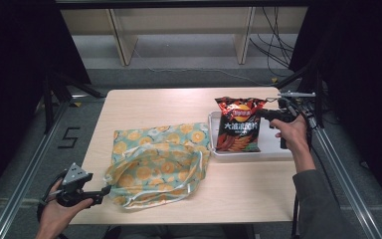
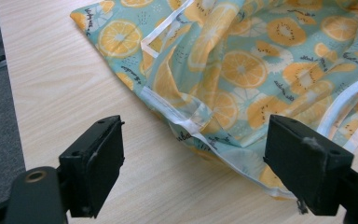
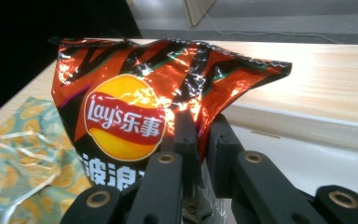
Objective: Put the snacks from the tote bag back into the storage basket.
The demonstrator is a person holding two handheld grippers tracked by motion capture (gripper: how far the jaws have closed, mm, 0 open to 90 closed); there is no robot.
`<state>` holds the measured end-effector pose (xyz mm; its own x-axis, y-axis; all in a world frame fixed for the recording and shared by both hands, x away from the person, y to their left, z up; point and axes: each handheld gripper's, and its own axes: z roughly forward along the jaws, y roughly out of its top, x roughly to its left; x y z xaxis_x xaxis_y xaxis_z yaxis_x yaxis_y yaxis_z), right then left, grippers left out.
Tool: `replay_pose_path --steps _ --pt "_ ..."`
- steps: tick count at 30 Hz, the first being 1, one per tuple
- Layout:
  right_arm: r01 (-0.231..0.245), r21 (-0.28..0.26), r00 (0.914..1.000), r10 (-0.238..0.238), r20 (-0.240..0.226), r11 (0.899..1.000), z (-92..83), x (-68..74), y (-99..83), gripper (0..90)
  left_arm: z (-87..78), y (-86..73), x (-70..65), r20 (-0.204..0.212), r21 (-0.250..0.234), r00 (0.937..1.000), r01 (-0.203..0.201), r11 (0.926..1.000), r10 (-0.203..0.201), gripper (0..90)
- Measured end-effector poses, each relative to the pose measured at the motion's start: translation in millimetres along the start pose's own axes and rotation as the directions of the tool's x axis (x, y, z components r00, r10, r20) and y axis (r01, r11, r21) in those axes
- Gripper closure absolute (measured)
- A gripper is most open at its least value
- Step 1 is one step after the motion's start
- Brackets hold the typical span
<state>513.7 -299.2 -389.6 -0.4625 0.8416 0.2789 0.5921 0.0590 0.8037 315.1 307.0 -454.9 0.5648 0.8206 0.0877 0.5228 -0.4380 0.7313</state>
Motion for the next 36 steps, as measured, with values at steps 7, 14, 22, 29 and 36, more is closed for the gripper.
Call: replay_pose_path --steps 7,14,22,29,36 --pt "-0.068 0.016 0.9975 0.067 0.021 0.998 8.0 -1.2 1.6 82.8 -2.3 -1.0 -0.6 -0.021 0.022 0.9995 0.026 0.9994 -0.026 18.8" --pt "-0.029 -0.002 0.9985 0.029 0.047 1.000 15.9 -8.9 1.1 80.9 -1.1 -0.6 1.3 -0.004 0.000 0.9999 0.009 1.0000 -0.009 18.8" --pt "-0.052 -0.005 0.9969 0.052 0.059 0.999 25.0 -11.6 0.3 76.6 0.0 -1.2 -0.7 0.009 0.014 0.9995 0.032 0.9994 -0.032 18.7" --pt "-0.091 0.008 0.9939 0.091 0.063 0.996 32.8 -6.9 -0.9 70.5 2.6 -0.4 -2.7 -0.003 0.003 0.9999 0.013 0.9999 -0.013 18.7" --pt "-0.113 0.002 0.9894 0.112 0.092 0.994 38.5 -5.7 -1.4 64.6 1.0 -0.2 1.0 0.004 0.025 0.9997 -0.026 0.9994 0.026 18.7"
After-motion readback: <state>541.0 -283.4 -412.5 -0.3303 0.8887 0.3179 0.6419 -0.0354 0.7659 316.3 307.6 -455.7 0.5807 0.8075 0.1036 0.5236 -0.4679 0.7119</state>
